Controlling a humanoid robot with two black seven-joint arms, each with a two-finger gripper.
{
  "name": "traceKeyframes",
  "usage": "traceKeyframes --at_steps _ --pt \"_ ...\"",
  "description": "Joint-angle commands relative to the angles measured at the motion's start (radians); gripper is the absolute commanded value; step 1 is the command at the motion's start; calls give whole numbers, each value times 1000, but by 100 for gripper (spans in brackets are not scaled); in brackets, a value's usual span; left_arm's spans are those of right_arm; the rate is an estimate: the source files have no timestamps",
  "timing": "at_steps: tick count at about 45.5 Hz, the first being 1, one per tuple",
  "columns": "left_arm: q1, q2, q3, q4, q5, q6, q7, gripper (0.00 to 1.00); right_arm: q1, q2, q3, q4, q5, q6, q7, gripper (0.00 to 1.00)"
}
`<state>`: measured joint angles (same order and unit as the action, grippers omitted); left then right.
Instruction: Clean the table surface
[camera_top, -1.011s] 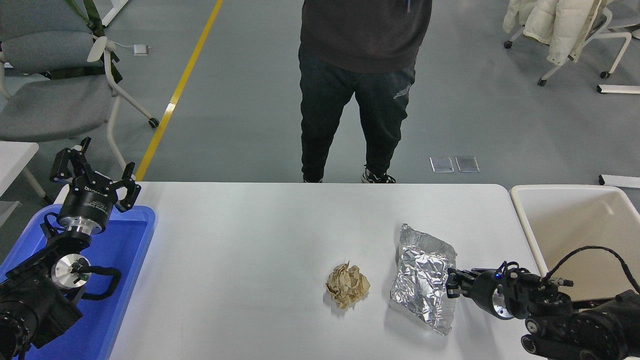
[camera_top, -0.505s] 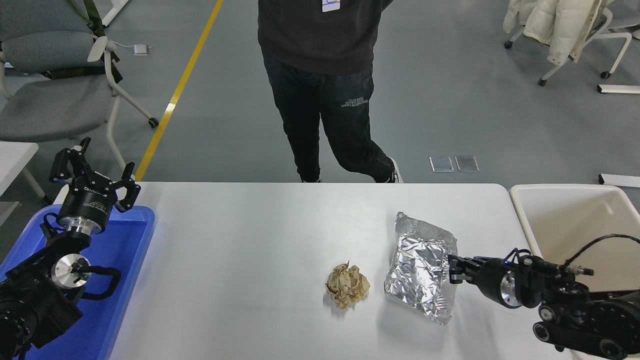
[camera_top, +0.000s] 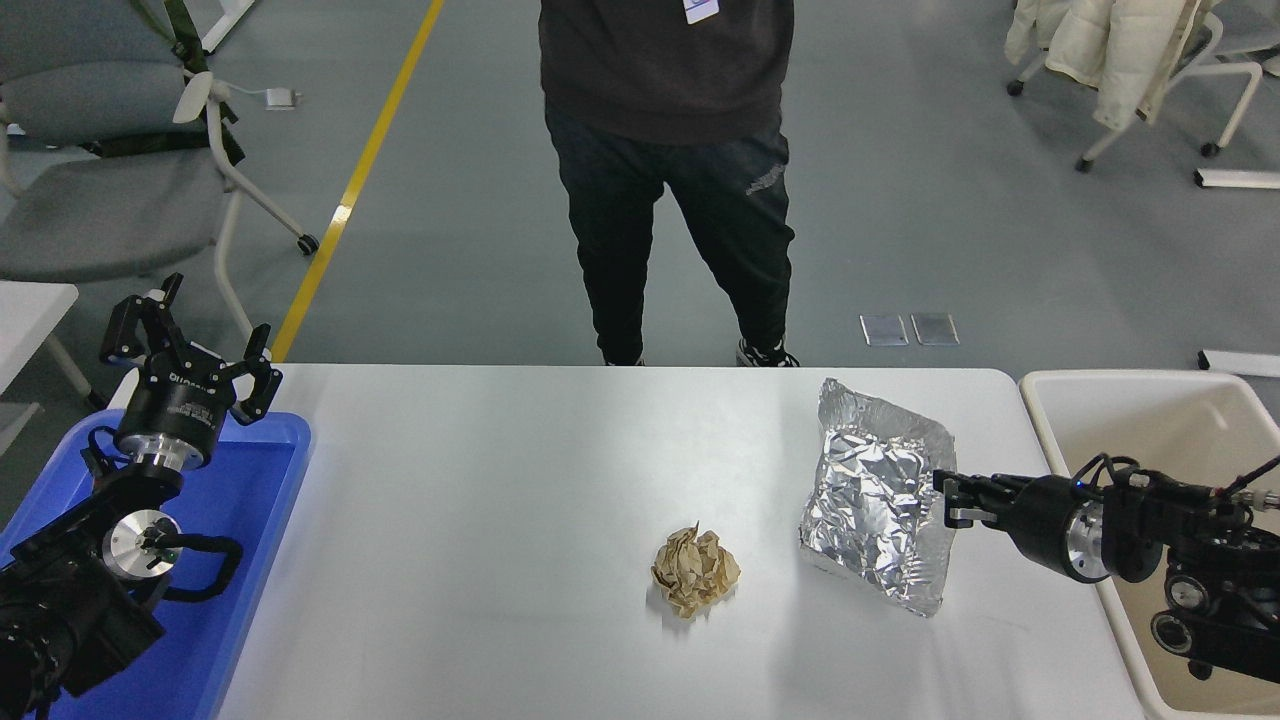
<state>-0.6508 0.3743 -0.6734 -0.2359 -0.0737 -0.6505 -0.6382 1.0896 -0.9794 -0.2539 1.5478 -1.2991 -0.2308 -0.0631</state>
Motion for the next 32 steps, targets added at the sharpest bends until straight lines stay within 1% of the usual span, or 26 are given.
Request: traceKeyframes --at_steps 1,6,15,24,32 --pt "0 0 0 0 0 0 0 100 104 -134 45 86 6 88 8 0" --pt "-1 0 0 0 0 0 0 100 115 -183 107 95 6 160 9 0" --pt "0 0 0 0 0 0 0 100 125 -231 154 110 4 243 23 0" --pt "0 0 0 0 0 0 0 100 147 -257 156 147 4 263 26 0" --pt "-1 0 0 0 0 0 0 100 150 -260 148 121 -11 265 25 0"
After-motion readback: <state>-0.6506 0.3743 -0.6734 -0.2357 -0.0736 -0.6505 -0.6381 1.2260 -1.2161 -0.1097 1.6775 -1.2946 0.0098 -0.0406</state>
